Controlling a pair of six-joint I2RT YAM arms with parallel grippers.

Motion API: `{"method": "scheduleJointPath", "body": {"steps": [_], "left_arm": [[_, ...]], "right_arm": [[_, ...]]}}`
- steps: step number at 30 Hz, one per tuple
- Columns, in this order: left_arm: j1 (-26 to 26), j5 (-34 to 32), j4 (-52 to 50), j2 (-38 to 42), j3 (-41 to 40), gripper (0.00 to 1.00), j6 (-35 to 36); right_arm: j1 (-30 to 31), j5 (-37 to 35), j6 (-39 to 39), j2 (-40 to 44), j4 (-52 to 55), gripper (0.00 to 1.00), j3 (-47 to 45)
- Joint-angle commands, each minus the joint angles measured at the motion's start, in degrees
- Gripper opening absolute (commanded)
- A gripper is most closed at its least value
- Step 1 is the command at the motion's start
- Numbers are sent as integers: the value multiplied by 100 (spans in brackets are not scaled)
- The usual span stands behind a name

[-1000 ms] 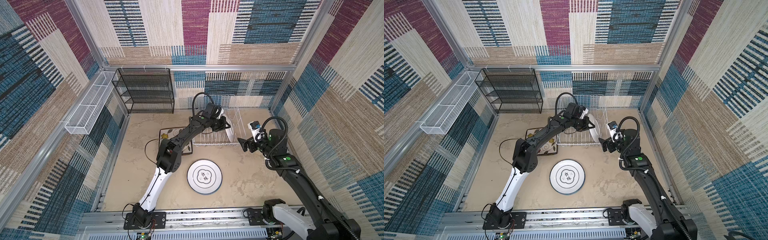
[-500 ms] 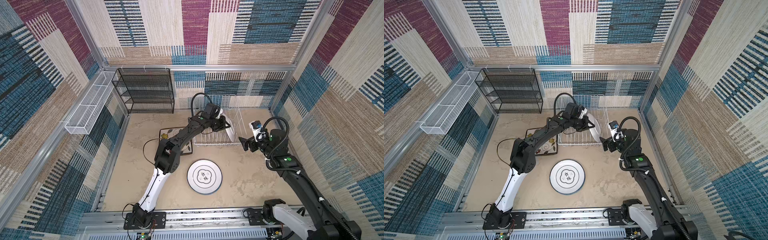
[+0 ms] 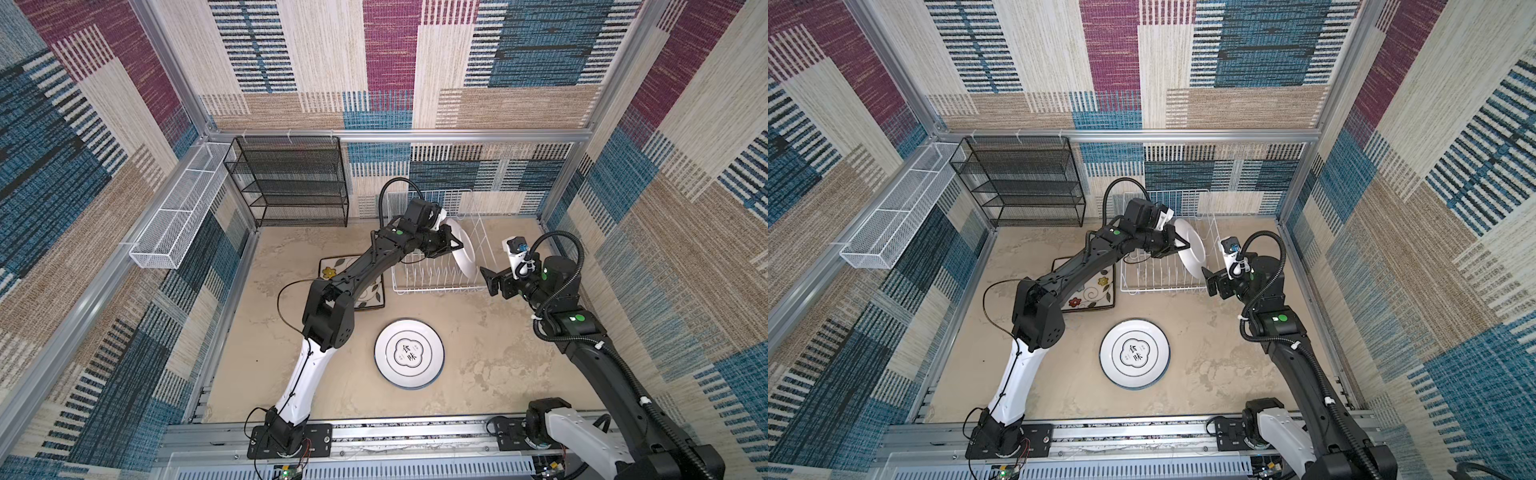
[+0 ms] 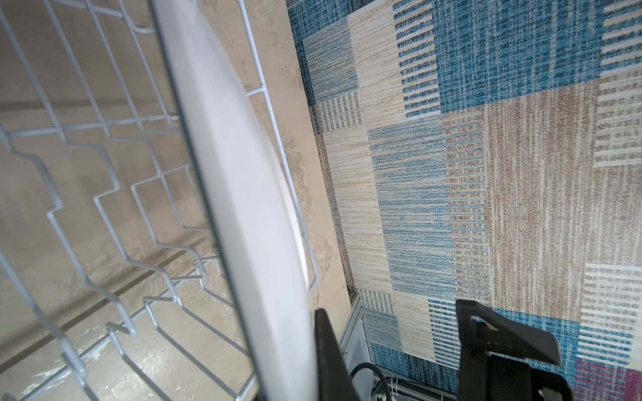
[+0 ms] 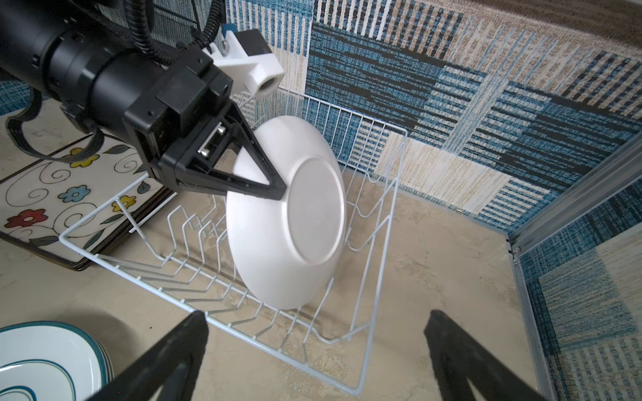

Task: Unload the plates from the dish rack
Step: Pick up a plate from the dish rack.

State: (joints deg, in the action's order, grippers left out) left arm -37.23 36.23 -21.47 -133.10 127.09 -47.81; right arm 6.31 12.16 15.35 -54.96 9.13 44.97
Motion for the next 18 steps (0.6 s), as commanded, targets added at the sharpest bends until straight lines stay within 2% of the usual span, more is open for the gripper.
{"method": "scheduleJointPath", "body": {"steps": [1, 12, 18], "left_arm": [[33, 89, 202, 315, -91, 0, 220], [128, -246, -19, 1166, -429, 0, 657], [261, -792, -639, 1822, -605, 0, 1668]], "right_arm": [[-5, -100, -183, 63, -326, 100, 46], [-6, 236, -868, -64, -734, 100, 168], [-6, 322, -1952, -679, -717, 100, 719]]}}
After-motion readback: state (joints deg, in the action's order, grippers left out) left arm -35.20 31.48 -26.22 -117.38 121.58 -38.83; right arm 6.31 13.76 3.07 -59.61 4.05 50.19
